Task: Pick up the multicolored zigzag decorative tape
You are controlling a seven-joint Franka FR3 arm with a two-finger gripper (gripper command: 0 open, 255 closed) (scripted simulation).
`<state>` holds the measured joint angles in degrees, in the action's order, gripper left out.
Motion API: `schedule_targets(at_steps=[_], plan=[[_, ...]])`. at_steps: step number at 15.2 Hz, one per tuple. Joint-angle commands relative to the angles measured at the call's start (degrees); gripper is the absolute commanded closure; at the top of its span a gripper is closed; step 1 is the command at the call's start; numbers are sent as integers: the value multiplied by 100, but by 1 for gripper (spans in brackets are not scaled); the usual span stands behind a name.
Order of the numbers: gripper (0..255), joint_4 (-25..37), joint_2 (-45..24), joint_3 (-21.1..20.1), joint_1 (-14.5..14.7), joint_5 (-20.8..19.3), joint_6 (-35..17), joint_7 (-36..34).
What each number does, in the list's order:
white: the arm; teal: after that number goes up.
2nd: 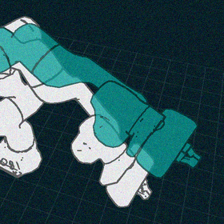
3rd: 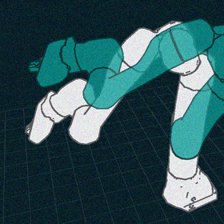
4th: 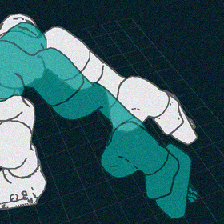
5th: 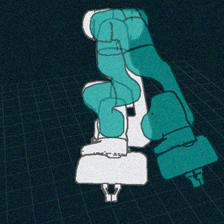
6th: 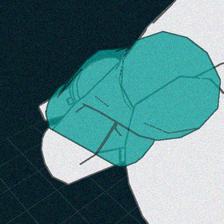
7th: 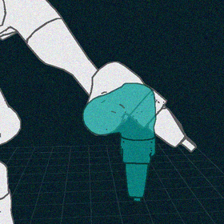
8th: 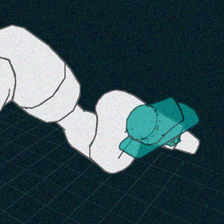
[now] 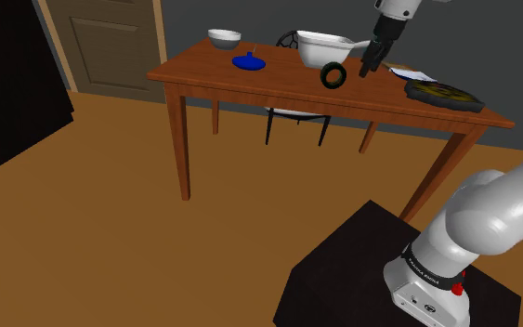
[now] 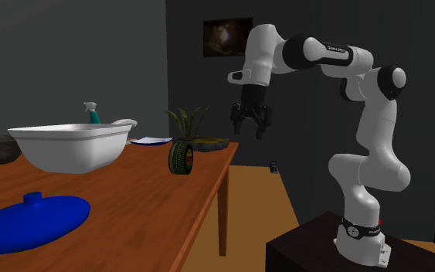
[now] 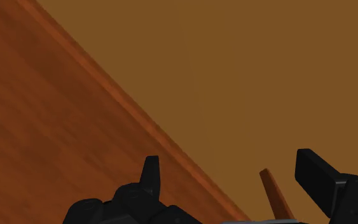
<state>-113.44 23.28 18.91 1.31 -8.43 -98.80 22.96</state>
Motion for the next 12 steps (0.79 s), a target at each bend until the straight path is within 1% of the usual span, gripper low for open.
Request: schedule_targets(at_steps=[1, 4, 7, 10, 12], plan=[[0, 430, -488, 225, 58, 96, 7, 444], [0, 1179, -1263, 559, 88, 338, 104, 1138], [0, 2048, -2123, 836, 22, 693, 284, 1850], [0, 3082, -3072, 1018, -190, 1137, 580, 2542], [0, 3909, -3760, 1065, -437, 1458, 864, 2961]])
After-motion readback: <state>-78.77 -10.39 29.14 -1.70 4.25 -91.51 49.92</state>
